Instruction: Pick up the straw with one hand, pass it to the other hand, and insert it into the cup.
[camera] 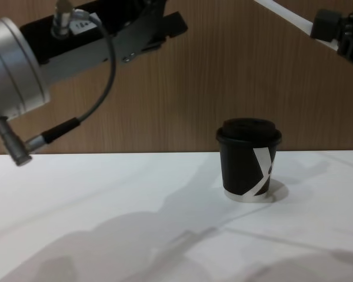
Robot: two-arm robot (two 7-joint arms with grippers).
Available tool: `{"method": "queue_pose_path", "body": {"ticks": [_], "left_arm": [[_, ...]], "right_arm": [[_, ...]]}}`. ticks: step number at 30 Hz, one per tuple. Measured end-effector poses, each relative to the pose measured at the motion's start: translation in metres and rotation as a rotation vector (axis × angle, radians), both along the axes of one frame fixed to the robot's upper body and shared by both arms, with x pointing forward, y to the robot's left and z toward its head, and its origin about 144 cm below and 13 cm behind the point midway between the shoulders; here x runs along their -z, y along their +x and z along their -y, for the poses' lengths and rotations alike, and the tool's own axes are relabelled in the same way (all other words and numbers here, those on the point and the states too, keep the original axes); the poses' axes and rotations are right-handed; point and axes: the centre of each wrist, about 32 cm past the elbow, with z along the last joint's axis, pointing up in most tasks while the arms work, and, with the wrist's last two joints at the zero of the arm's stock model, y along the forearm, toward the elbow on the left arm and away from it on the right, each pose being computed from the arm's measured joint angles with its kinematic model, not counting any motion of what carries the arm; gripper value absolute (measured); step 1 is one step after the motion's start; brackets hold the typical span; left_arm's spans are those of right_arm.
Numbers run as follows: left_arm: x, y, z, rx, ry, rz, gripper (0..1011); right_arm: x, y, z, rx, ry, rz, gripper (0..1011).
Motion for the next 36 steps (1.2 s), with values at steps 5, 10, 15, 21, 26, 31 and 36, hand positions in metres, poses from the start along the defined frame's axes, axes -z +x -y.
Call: {"method": "queue_pose_path", "body": {"ticks": [5,10,15,21,26,31,36], "left_arm": [[0.003,0.003,0.008,0.021,-0.043,-0.017,1003],[0.004,0.006,0.015,0.043,-0.085,-0.03,1003],[0.005,0.009,0.021,0.06,-0.114,-0.038,1003],[0.006,0.013,0.029,0.084,-0.149,-0.048,1003],[0.007,0.016,0.033,0.098,-0.162,-0.052,1003],[0.008,0.018,0.036,0.107,-0.172,-0.056,1003],[0.008,0.022,0.039,0.118,-0.179,-0.054,1003]], "right_arm": [[0.0,0.0,0.0,0.0,0.0,0.0,0],[0.0,0.0,0.0,0.0,0.0,0.0,0],[0.0,0.0,0.0,0.0,0.0,0.0,0],[0.0,0.0,0.0,0.0,0.0,0.0,0],[0.0,0.0,0.0,0.0,0.0,0.0,0],[0.0,0.0,0.0,0.0,0.0,0.0,0],[0.0,0.0,0.0,0.0,0.0,0.0,0]]}}
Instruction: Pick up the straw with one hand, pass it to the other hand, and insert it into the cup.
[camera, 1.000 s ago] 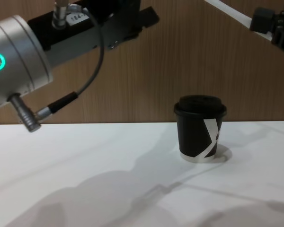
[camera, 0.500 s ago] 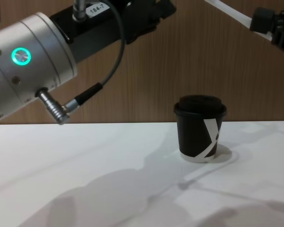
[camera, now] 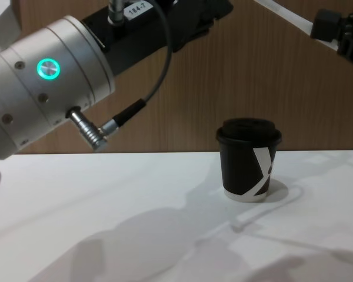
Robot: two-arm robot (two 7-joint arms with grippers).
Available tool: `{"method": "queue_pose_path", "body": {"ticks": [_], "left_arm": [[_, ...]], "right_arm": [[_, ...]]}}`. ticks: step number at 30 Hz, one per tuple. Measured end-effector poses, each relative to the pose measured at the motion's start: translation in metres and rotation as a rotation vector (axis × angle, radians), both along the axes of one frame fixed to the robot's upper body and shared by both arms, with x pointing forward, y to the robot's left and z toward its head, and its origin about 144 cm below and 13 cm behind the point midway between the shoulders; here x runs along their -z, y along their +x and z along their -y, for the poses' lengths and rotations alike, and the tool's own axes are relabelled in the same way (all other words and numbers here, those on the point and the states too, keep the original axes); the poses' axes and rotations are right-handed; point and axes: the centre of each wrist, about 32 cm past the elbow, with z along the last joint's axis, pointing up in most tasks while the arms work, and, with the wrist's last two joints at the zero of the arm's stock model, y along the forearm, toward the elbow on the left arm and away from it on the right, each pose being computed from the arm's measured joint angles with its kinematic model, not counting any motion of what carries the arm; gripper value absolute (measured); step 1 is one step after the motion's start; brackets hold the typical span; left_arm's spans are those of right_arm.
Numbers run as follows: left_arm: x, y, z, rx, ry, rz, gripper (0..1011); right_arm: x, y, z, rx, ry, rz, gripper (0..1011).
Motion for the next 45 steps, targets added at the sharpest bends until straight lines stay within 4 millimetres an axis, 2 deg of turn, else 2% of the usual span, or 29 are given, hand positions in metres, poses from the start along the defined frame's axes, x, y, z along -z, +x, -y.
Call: {"method": "queue_pose_path", "body": {"ticks": [7,13,20,21,24,25,28,34,38,45], "left_arm": [[0.0004,0.0037,0.0035,0.009,-0.008,0.003,1003],[0.0003,0.0056,0.0053,0.014,-0.012,0.005,903],[0.0002,0.0069,0.0068,0.018,-0.015,0.006,700],[0.0003,0.0071,0.007,0.018,-0.016,0.006,641],[0.0003,0.0074,0.0073,0.019,-0.017,0.006,558],[0.0003,0.0074,0.0073,0.019,-0.017,0.006,558],[0.0002,0.0077,0.0076,0.02,-0.017,0.007,415],[0.0002,0.0081,0.0078,0.02,-0.018,0.007,250],[0.0003,0.0082,0.008,0.02,-0.018,0.007,94],[0.0003,0.0083,0.0083,0.021,-0.019,0.007,19]], "right_arm": [[0.0,0.0,0.0,0.0,0.0,0.0,0],[0.0,0.0,0.0,0.0,0.0,0.0,0],[0.0,0.0,0.0,0.0,0.0,0.0,0],[0.0,0.0,0.0,0.0,0.0,0.0,0],[0.0,0.0,0.0,0.0,0.0,0.0,0],[0.0,0.0,0.0,0.0,0.0,0.0,0],[0.0,0.0,0.0,0.0,0.0,0.0,0],[0.0,0.0,0.0,0.0,0.0,0.0,0],[0.0,0.0,0.0,0.0,0.0,0.0,0],[0.0,0.0,0.0,0.0,0.0,0.0,0]]}}
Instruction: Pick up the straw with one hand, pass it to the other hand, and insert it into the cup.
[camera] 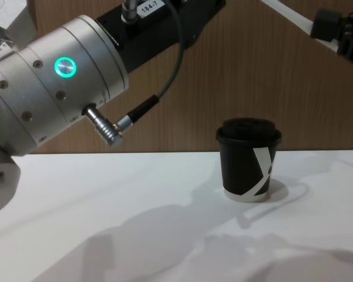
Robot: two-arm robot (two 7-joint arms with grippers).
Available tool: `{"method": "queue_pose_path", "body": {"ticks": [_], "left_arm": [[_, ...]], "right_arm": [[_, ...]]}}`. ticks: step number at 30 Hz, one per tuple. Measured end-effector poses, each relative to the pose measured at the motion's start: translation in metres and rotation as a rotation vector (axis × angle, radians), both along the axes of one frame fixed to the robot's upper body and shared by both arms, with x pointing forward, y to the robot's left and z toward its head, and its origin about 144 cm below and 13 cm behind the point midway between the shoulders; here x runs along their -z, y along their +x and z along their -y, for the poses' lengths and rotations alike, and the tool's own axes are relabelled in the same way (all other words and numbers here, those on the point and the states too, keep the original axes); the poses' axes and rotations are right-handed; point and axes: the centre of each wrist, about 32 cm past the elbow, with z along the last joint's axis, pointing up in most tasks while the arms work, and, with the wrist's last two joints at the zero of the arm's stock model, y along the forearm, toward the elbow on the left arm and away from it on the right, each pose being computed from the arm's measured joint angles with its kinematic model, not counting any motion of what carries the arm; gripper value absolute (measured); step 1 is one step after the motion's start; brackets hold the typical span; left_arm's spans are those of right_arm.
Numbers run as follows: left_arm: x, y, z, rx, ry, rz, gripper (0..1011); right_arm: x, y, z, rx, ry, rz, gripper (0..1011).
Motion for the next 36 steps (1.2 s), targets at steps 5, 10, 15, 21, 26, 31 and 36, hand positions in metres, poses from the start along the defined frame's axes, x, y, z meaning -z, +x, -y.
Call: {"method": "queue_pose_path", "body": {"ticks": [5,10,15,21,26,31,36], "left_arm": [[0.0,0.0,0.0,0.0,-0.001,0.0,14],[0.0,0.0,0.0,0.0,-0.001,0.001,15],[0.0,0.0,0.0,0.0,-0.001,0.001,15],[-0.001,0.001,0.0,-0.003,0.0,0.004,14],[-0.004,0.002,0.0,-0.034,0.026,0.023,15],[-0.012,0.004,0.0,-0.081,0.074,0.06,14],[-0.022,0.007,0.001,-0.121,0.126,0.1,15]], "right_arm": [[0.0,0.0,0.0,0.0,0.0,0.0,14],[0.0,0.0,0.0,0.0,0.0,0.0,149],[0.0,0.0,0.0,0.0,0.0,0.0,280],[0.0,0.0,0.0,0.0,0.0,0.0,477],[0.0,0.0,0.0,0.0,0.0,0.0,638],[0.0,0.0,0.0,0.0,0.0,0.0,794],[0.0,0.0,0.0,0.0,0.0,0.0,933]]}}
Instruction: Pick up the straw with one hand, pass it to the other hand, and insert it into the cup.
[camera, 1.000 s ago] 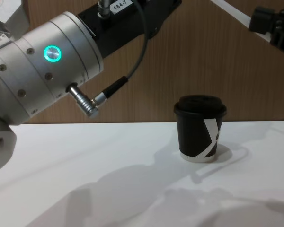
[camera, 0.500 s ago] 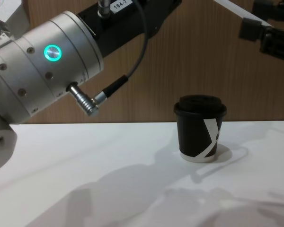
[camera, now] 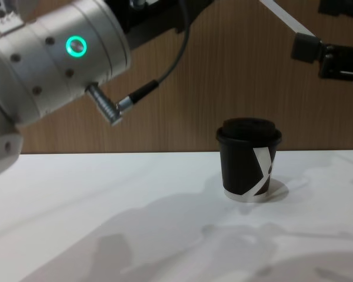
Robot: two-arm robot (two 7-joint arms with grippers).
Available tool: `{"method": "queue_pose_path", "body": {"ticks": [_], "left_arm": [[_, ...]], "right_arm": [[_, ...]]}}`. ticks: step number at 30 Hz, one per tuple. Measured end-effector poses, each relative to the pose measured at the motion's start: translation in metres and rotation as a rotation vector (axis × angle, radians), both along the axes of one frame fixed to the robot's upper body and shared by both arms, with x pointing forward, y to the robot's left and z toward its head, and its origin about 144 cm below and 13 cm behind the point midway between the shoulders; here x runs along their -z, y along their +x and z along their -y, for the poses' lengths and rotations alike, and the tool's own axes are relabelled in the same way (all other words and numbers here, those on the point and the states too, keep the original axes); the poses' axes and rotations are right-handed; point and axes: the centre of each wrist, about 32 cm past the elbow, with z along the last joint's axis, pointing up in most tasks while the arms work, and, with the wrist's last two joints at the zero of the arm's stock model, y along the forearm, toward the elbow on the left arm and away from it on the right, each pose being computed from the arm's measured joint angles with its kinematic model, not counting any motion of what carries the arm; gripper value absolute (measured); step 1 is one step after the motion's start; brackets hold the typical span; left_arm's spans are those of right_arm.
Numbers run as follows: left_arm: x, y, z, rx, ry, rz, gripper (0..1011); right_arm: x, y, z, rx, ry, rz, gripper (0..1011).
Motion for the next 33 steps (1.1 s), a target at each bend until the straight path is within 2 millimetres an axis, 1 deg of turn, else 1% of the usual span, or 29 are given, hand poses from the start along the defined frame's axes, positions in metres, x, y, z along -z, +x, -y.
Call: {"method": "queue_pose_path", "body": {"ticks": [2,3,12,15,18,21,22,23,28,33], "left_arm": [[-0.006,0.002,0.001,-0.02,0.03,0.019,15],[-0.007,0.002,0.001,-0.026,0.04,0.026,15],[-0.034,0.01,0.004,-0.087,0.156,0.106,15],[-0.048,0.014,0.007,-0.109,0.214,0.145,14],[-0.056,0.016,0.008,-0.124,0.251,0.165,15],[-0.069,0.019,0.01,-0.148,0.31,0.202,14],[-0.069,0.019,0.01,-0.148,0.31,0.202,14],[-0.074,0.02,0.012,-0.158,0.336,0.218,14],[-0.089,0.025,0.015,-0.195,0.414,0.264,15],[-0.1,0.029,0.017,-0.221,0.47,0.298,15]], "right_arm": [[0.0,0.0,0.0,0.0,0.0,0.0,959],[0.0,0.0,0.0,0.0,0.0,0.0,1000],[0.0,0.0,0.0,0.0,0.0,0.0,1001],[0.0,0.0,0.0,0.0,0.0,0.0,1001],[0.0,0.0,0.0,0.0,0.0,0.0,1001],[0.0,0.0,0.0,0.0,0.0,0.0,1001],[0.0,0.0,0.0,0.0,0.0,0.0,1001],[0.0,0.0,0.0,0.0,0.0,0.0,1001],[0.0,0.0,0.0,0.0,0.0,0.0,1001],[0.0,0.0,0.0,0.0,0.0,0.0,1001]]}}
